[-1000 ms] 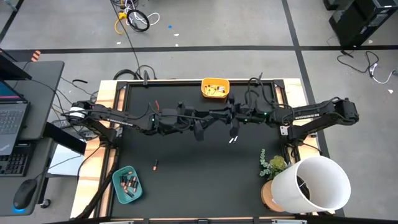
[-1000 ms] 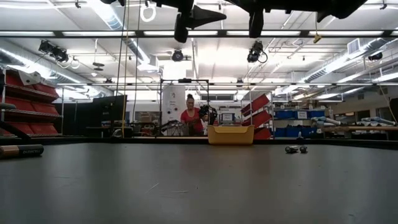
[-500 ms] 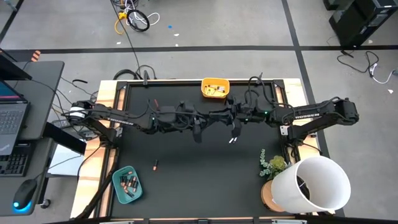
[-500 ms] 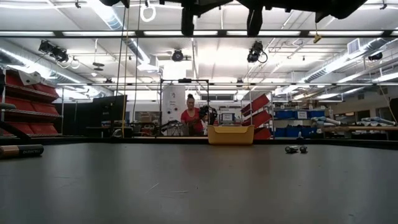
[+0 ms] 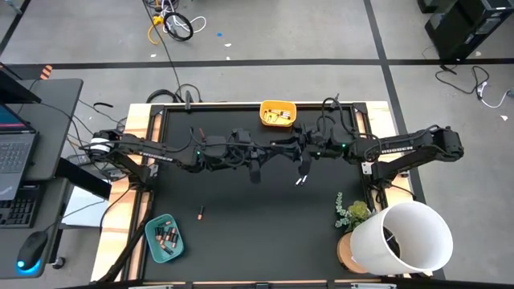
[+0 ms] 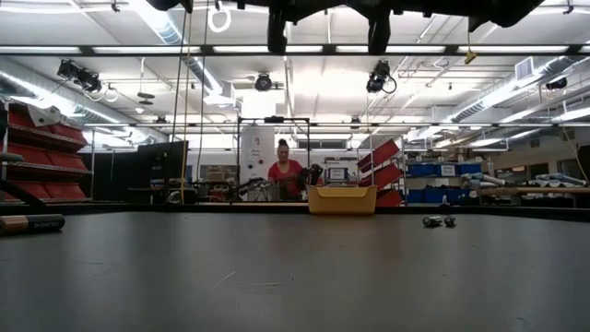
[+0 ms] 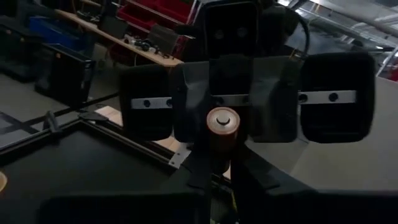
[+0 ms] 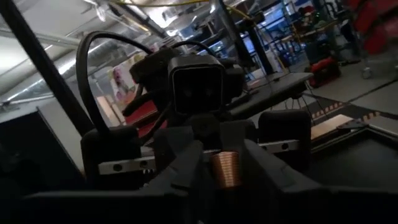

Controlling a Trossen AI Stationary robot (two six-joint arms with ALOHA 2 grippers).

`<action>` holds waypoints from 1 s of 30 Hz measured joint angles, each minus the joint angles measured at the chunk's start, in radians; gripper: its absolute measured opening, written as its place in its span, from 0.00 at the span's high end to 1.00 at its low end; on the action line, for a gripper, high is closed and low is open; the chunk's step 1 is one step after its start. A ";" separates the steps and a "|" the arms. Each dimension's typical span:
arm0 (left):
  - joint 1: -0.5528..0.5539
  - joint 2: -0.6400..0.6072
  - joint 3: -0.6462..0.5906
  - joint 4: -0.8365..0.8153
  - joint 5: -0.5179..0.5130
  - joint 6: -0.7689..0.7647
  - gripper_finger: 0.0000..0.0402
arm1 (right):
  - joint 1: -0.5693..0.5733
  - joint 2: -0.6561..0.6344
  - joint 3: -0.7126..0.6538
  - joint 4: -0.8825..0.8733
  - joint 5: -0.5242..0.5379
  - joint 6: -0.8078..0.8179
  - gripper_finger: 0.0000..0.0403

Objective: Sort batteries
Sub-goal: Put the black battery into the green bin

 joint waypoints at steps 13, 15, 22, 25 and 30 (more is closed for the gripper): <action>0.000 -0.002 0.003 0.009 -0.007 -0.022 0.89 | -0.011 0.003 -0.003 -0.014 0.026 0.025 0.56; 0.000 -0.002 0.003 0.005 -0.008 -0.024 0.89 | -0.023 0.002 -0.003 -0.013 0.032 0.023 0.56; -0.017 -0.043 0.003 -0.097 0.005 -0.064 0.89 | -0.085 -0.015 -0.004 -0.020 0.010 0.024 0.56; -0.052 -0.139 0.003 -0.294 0.035 -0.076 0.89 | -0.109 -0.043 -0.004 -0.022 0.009 0.022 0.56; -0.120 -0.348 0.003 -0.671 0.022 -0.166 0.89 | -0.134 -0.093 -0.004 -0.043 -0.038 0.003 0.56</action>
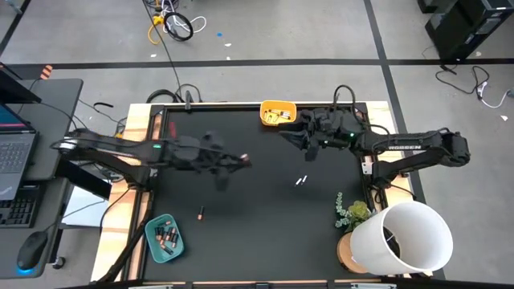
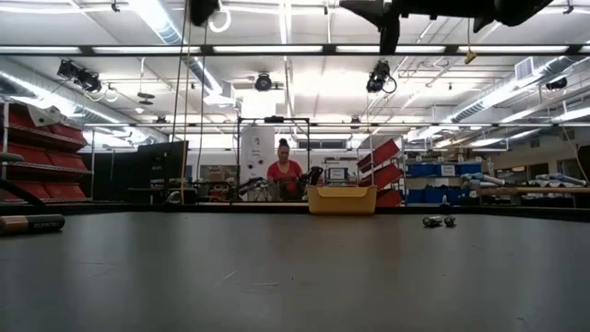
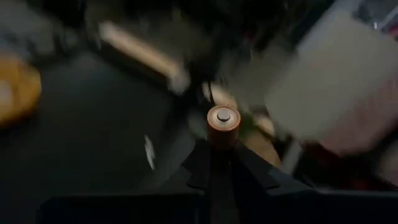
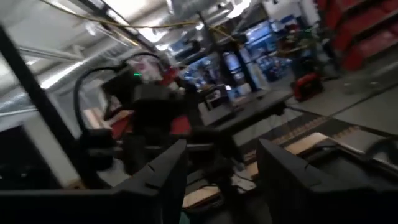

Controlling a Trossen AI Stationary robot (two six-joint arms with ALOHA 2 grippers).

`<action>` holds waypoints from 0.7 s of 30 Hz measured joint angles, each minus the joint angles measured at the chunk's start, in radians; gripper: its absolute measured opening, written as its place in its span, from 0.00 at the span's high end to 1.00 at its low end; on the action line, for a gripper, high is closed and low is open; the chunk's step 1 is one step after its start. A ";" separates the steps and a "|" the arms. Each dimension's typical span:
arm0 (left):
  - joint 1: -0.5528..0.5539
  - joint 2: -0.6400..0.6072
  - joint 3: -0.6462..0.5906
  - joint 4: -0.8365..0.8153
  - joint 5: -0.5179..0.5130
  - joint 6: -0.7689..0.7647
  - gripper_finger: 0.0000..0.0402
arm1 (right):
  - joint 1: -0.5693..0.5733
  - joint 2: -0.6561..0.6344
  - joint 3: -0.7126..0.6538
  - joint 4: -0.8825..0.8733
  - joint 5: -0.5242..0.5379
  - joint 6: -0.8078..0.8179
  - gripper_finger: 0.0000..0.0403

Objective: Sort batteries
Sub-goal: Put the black battery into the green bin

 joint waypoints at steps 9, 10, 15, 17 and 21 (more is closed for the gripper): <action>-0.296 -0.213 -0.004 -0.775 0.293 -0.665 0.89 | -0.042 -0.037 0.000 -0.210 0.003 -0.013 0.58; -0.340 -0.216 -0.007 -0.817 0.332 -0.726 0.89 | -0.042 -0.037 0.000 -0.238 0.003 -0.011 0.58; -0.522 -0.202 -0.043 -0.872 0.376 -0.934 0.89 | -0.040 -0.037 0.000 -0.324 0.001 -0.027 0.59; -0.577 -0.194 -0.077 -0.843 0.376 -0.997 0.89 | -0.041 -0.037 0.000 -0.327 0.001 -0.034 0.60; -0.674 -0.177 -0.188 -0.719 0.376 -1.115 0.89 | -0.041 -0.037 0.000 -0.323 0.026 -0.043 0.60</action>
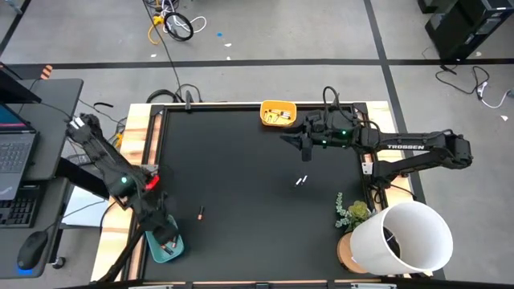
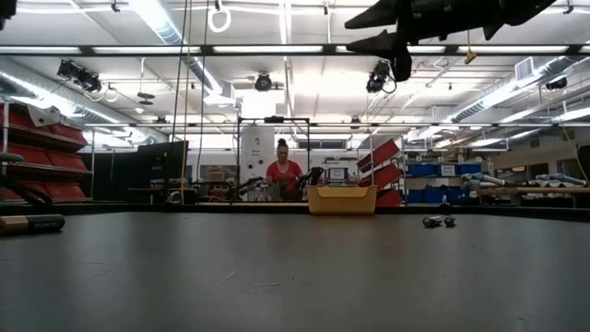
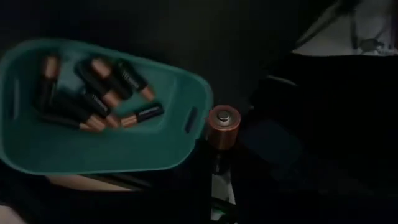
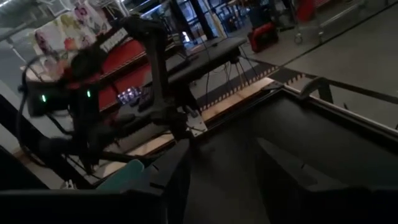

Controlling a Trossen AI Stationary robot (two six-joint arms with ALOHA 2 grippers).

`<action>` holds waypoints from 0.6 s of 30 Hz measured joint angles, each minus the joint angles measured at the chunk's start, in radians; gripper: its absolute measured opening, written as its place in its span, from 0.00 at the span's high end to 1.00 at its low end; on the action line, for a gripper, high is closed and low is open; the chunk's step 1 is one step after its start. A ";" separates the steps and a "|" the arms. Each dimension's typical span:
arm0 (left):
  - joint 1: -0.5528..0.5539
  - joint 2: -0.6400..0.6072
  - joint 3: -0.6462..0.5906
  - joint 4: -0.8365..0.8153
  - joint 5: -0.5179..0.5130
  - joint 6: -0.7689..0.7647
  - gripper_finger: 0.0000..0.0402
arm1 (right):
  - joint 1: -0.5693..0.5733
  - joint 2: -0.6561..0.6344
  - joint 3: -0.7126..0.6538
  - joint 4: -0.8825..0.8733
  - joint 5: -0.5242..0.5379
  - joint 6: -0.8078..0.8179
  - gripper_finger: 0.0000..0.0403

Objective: Sort batteries
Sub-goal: Put the black battery into the green bin

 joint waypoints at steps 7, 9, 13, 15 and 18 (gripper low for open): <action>-0.127 0.046 -0.221 0.223 -0.042 -0.245 0.89 | 0.000 0.000 0.000 0.000 -0.001 0.012 0.60; -0.144 0.067 -0.256 0.227 -0.058 -0.292 0.87 | 0.000 0.000 0.000 0.000 -0.003 0.016 0.60; -0.152 0.109 -0.307 0.236 -0.055 -0.345 0.83 | 0.000 0.000 0.000 0.002 -0.004 0.033 0.60; -0.152 0.127 -0.322 0.253 -0.055 -0.351 0.83 | 0.000 0.000 0.000 0.002 -0.005 0.042 0.60; -0.152 0.143 -0.333 0.290 -0.055 -0.354 0.82 | 0.000 0.000 0.000 0.013 -0.006 0.043 0.61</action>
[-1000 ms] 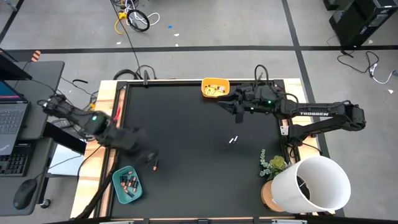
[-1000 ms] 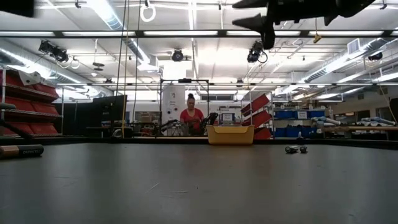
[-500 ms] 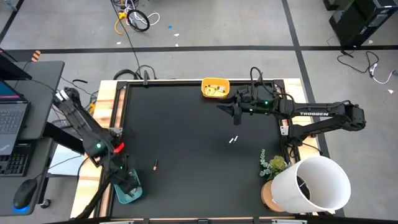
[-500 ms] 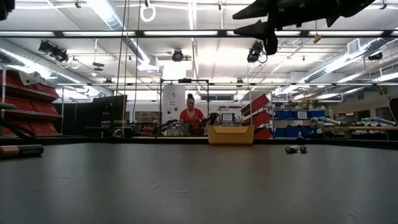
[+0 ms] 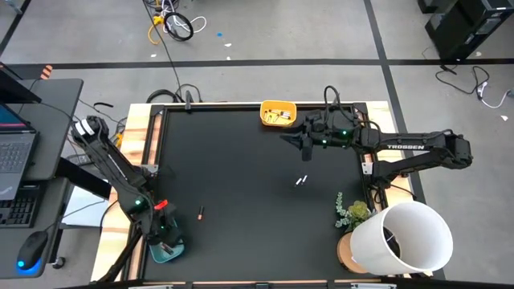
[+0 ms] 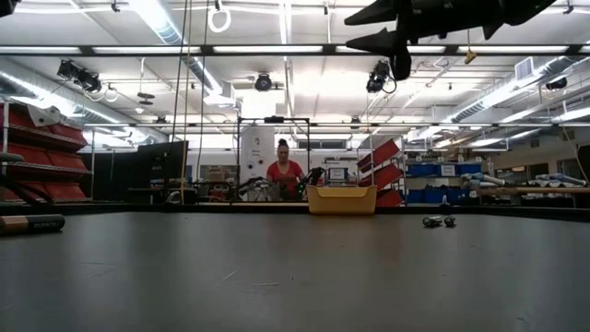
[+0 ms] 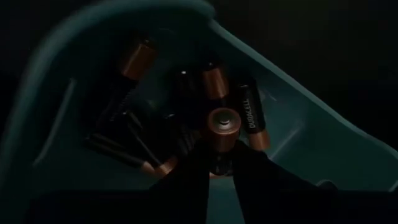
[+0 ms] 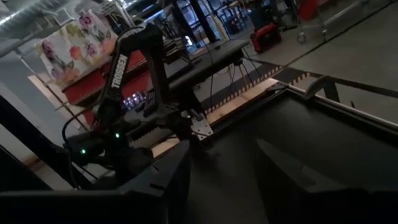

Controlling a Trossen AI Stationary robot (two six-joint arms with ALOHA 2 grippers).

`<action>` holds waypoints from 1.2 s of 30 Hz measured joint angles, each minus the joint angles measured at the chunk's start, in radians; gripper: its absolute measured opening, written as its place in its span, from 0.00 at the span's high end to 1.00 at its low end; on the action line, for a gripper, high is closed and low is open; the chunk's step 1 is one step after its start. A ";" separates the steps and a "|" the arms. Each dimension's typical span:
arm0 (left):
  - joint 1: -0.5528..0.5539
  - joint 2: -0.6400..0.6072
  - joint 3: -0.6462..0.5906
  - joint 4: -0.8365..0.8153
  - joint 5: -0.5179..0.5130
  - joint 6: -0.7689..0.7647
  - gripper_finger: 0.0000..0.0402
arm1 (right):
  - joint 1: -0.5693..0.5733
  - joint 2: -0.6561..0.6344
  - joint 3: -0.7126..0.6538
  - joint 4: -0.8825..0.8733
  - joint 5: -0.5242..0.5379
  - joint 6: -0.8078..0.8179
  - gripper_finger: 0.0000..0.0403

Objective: Sort batteries
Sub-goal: Put the black battery into the green bin, then put the silver battery into the yellow bin

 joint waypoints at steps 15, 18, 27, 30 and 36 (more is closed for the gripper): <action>-0.001 0.001 0.141 -0.134 -0.001 -0.014 0.63 | -0.009 0.000 0.000 -0.059 -0.004 0.035 0.61; 0.006 0.001 0.205 -0.183 -0.030 0.011 0.62 | -0.009 0.000 0.000 -0.096 -0.084 0.041 0.61; 0.147 0.000 0.347 -0.198 -0.359 0.204 0.62 | 0.029 -0.001 0.002 -0.550 -0.203 0.026 0.63; 0.226 0.000 0.348 -0.198 -0.428 0.283 0.62 | 0.062 -0.001 0.002 -0.687 -0.198 -0.124 0.64; 0.391 0.000 0.348 -0.184 -0.443 0.538 0.62 | 0.176 0.038 0.001 -0.812 -0.137 -0.659 0.64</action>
